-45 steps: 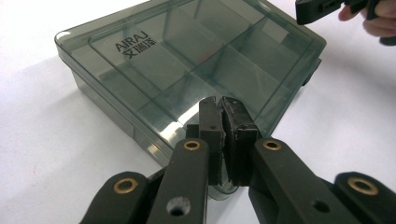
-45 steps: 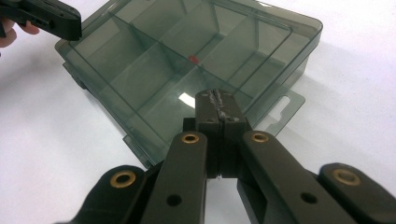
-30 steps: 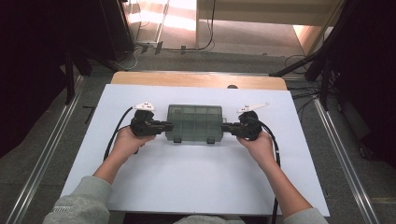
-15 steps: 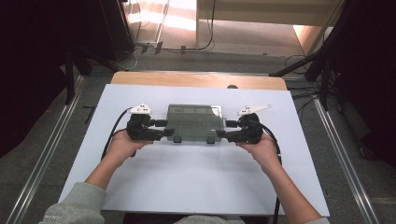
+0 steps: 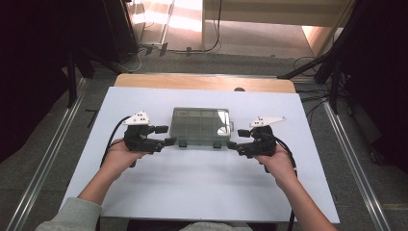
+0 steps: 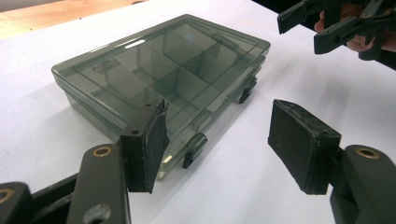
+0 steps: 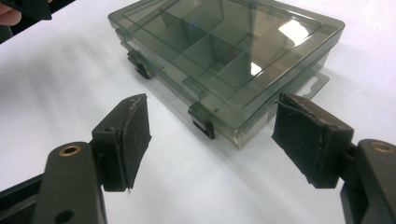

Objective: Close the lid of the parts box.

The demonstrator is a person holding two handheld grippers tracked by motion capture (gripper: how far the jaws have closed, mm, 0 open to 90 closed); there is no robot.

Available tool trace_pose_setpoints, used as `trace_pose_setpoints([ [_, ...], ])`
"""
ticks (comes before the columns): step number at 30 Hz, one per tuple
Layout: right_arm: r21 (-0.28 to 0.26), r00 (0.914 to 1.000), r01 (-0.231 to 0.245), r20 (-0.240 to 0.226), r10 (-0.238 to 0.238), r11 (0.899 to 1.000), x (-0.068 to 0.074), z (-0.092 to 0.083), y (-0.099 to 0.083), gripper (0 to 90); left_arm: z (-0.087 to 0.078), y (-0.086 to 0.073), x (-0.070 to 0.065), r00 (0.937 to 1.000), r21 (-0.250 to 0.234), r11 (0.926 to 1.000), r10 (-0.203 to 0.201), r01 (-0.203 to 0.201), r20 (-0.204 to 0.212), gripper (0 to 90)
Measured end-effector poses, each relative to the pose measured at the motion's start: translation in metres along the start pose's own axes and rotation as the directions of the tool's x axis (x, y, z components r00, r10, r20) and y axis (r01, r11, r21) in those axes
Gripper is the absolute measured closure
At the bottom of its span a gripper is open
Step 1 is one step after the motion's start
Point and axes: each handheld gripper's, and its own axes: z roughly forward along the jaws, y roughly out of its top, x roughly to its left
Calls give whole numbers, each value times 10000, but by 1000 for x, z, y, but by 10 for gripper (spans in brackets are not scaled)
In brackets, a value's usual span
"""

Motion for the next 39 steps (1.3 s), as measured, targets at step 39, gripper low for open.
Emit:
trace_pose_setpoints([
  [39, 165, 9995, -136, 289, 131, 9998, 6, -47, -62, 278, -46, -53, -6, 9955, 588, 9983, 64, -8, -945, 365],
])
